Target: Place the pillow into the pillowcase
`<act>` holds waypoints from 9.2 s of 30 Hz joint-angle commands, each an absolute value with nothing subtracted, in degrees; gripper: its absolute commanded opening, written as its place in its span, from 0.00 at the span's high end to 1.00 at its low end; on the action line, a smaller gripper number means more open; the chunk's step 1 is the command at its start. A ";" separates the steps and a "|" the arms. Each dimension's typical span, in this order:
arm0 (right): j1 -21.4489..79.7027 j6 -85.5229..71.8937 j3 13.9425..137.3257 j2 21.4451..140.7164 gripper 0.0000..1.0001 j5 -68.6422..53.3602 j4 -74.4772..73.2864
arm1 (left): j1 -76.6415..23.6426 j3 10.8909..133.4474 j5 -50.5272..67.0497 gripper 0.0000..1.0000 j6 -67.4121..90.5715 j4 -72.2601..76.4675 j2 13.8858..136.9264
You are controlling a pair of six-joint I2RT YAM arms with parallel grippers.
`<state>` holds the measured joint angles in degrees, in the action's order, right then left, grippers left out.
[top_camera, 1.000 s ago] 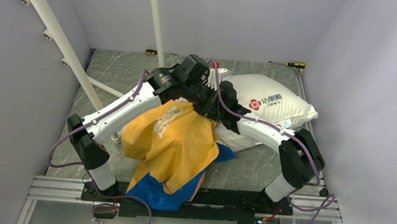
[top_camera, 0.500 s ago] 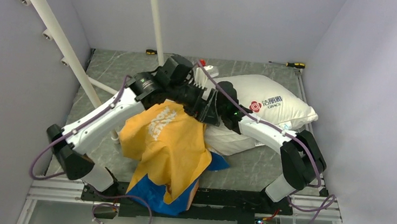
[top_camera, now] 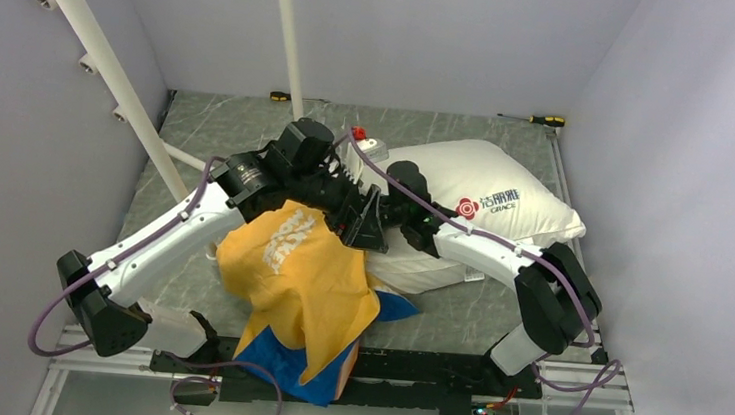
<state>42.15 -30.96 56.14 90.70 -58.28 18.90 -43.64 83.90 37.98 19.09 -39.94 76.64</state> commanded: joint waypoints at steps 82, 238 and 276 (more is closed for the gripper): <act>34.30 -34.01 60.11 80.10 0.98 -39.27 -3.13 | -34.51 103.32 24.85 1.00 37.15 -26.79 92.23; 33.09 -34.58 76.15 95.09 0.40 -44.47 -3.39 | -35.37 88.69 -2.88 0.01 32.35 -48.63 72.63; 3.07 -19.73 96.44 89.86 1.00 -17.01 -31.36 | -27.02 71.08 -7.36 0.13 33.57 -53.47 79.10</act>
<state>7.90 -24.01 93.36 87.02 -28.01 -33.80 -30.44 72.66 -6.11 32.69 -52.60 76.05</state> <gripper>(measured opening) 0.015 0.918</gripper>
